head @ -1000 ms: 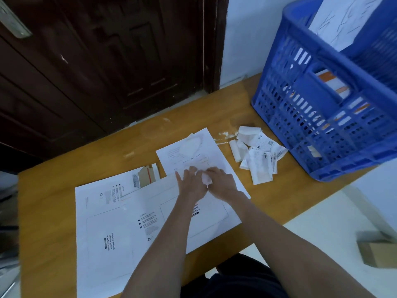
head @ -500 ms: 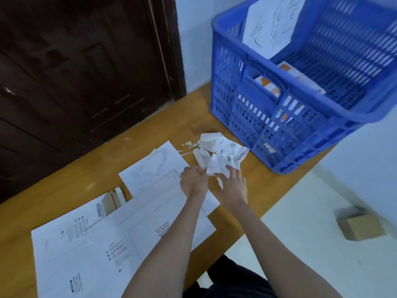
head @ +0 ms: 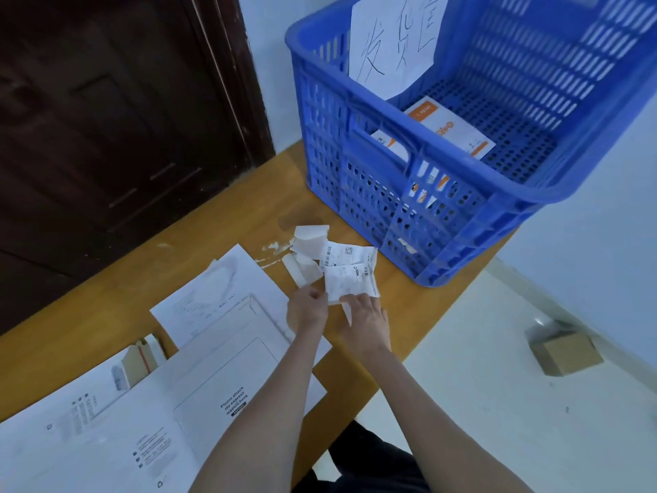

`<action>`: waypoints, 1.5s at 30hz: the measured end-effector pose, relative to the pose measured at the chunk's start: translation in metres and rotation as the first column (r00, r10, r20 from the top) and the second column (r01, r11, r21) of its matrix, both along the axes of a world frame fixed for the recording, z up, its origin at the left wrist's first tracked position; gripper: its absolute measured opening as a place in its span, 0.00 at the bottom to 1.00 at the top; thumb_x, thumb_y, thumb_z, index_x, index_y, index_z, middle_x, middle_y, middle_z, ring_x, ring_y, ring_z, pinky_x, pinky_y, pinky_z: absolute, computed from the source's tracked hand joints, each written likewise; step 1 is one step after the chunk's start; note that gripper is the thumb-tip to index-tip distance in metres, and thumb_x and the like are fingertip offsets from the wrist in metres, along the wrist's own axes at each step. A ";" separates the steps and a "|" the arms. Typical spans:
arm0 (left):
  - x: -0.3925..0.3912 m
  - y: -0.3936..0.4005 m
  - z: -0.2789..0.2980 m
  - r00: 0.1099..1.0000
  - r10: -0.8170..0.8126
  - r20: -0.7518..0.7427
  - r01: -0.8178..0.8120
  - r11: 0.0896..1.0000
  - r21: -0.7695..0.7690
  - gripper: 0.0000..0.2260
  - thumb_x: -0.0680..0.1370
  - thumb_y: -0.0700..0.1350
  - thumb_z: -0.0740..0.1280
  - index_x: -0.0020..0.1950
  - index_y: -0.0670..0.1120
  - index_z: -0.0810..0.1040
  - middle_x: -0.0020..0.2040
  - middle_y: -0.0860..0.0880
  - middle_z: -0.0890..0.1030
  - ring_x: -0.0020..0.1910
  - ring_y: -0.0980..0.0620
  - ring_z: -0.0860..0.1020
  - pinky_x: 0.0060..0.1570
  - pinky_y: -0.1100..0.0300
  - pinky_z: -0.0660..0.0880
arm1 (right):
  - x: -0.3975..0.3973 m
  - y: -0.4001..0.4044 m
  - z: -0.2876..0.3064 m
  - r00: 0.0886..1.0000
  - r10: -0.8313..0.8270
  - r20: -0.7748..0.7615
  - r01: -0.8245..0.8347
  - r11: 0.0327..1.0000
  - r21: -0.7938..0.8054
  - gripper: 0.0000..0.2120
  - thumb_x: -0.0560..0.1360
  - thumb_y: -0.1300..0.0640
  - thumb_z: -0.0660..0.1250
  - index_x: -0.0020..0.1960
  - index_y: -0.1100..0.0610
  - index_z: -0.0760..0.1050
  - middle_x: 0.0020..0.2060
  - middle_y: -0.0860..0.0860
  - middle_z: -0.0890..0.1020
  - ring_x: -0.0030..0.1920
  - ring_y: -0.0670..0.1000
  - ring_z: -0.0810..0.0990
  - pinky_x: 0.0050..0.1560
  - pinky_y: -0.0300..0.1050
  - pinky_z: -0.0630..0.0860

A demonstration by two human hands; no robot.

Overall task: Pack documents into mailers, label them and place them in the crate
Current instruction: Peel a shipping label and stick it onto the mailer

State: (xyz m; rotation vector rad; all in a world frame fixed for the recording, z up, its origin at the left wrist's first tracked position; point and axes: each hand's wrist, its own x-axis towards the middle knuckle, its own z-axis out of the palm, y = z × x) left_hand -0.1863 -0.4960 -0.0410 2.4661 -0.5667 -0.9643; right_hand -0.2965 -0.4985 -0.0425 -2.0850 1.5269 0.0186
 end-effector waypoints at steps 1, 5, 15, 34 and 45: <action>-0.003 -0.001 0.001 1.000 0.011 0.016 -0.010 1.000 -0.027 0.08 0.79 0.46 0.62 0.51 0.45 0.79 0.54 0.47 0.80 0.50 0.47 0.78 0.40 0.59 0.70 | 0.001 -0.001 0.000 1.000 -0.010 -0.004 0.010 1.000 -0.014 0.20 0.76 0.57 0.60 0.68 0.50 0.68 0.63 0.49 0.72 0.66 0.52 0.65 0.62 0.44 0.62; -0.007 -0.002 0.006 1.000 0.015 -0.003 -0.015 0.995 -0.096 0.10 0.79 0.46 0.62 0.56 0.42 0.72 0.51 0.47 0.79 0.51 0.45 0.78 0.42 0.58 0.70 | 0.008 -0.001 0.002 0.997 -0.081 0.008 0.081 0.997 -0.020 0.23 0.76 0.60 0.60 0.70 0.54 0.65 0.65 0.51 0.72 0.68 0.54 0.65 0.64 0.46 0.62; 0.004 0.011 0.016 0.976 0.200 -0.088 -0.218 0.919 -0.327 0.10 0.74 0.31 0.63 0.52 0.42 0.75 0.48 0.46 0.80 0.45 0.50 0.77 0.42 0.63 0.72 | 0.010 0.000 -0.002 0.992 -0.114 -0.044 0.113 0.993 -0.020 0.24 0.76 0.60 0.59 0.71 0.54 0.63 0.66 0.52 0.69 0.67 0.55 0.63 0.67 0.48 0.61; 0.027 0.041 0.044 0.852 0.407 -0.329 -0.523 0.646 -0.556 0.03 0.73 0.39 0.73 0.40 0.47 0.82 0.40 0.48 0.84 0.42 0.48 0.83 0.47 0.55 0.81 | 0.069 0.001 0.038 0.787 -0.115 0.606 0.075 0.993 0.091 0.05 0.76 0.56 0.64 0.50 0.51 0.78 0.49 0.48 0.79 0.44 0.44 0.79 0.48 0.41 0.77; 0.029 0.044 0.053 0.831 0.415 -0.370 -0.555 0.651 -0.517 0.06 0.68 0.47 0.76 0.35 0.51 0.81 0.38 0.50 0.84 0.42 0.48 0.83 0.50 0.50 0.80 | 0.075 0.000 0.037 0.880 -0.032 0.473 0.046 0.999 -0.020 0.10 0.78 0.54 0.62 0.54 0.56 0.79 0.48 0.50 0.78 0.45 0.49 0.79 0.44 0.43 0.75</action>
